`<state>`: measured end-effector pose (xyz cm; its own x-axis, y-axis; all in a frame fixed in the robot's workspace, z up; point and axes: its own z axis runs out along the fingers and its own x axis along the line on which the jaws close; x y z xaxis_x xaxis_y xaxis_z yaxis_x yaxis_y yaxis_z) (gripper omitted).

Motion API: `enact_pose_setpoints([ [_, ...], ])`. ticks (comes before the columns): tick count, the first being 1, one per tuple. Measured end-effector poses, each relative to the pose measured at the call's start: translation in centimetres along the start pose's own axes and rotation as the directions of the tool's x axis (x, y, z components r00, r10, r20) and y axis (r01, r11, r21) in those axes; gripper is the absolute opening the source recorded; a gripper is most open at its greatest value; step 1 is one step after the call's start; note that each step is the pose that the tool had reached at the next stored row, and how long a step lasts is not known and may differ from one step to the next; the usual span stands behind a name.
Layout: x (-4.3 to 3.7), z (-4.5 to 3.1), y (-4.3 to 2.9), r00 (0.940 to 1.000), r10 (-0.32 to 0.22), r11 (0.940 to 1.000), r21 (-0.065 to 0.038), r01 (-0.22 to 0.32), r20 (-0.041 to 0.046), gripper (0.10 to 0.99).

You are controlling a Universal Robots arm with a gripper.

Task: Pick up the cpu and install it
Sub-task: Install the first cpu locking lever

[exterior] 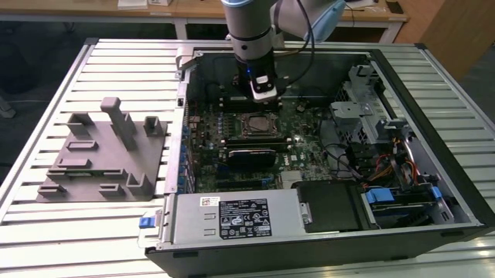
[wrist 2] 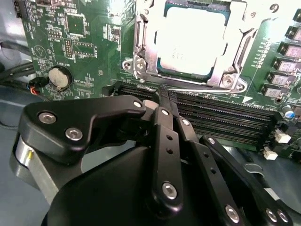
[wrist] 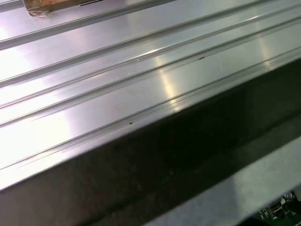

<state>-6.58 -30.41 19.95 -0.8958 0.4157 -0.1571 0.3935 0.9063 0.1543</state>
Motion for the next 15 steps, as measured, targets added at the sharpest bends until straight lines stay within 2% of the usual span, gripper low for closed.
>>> enact_pose_setpoints([
  [7,0.05,0.29,-0.05,0.9997,0.021,0.9997,0.011,-0.021,0.0121,0.106],
  [12,0.09,0.55,-0.09,0.9993,0.033,0.9993,0.016,-0.034,0.0190,0.106],
  [15,0.10,0.63,-0.10,0.9991,0.037,0.9992,0.016,-0.037,0.0200,0.106],
])
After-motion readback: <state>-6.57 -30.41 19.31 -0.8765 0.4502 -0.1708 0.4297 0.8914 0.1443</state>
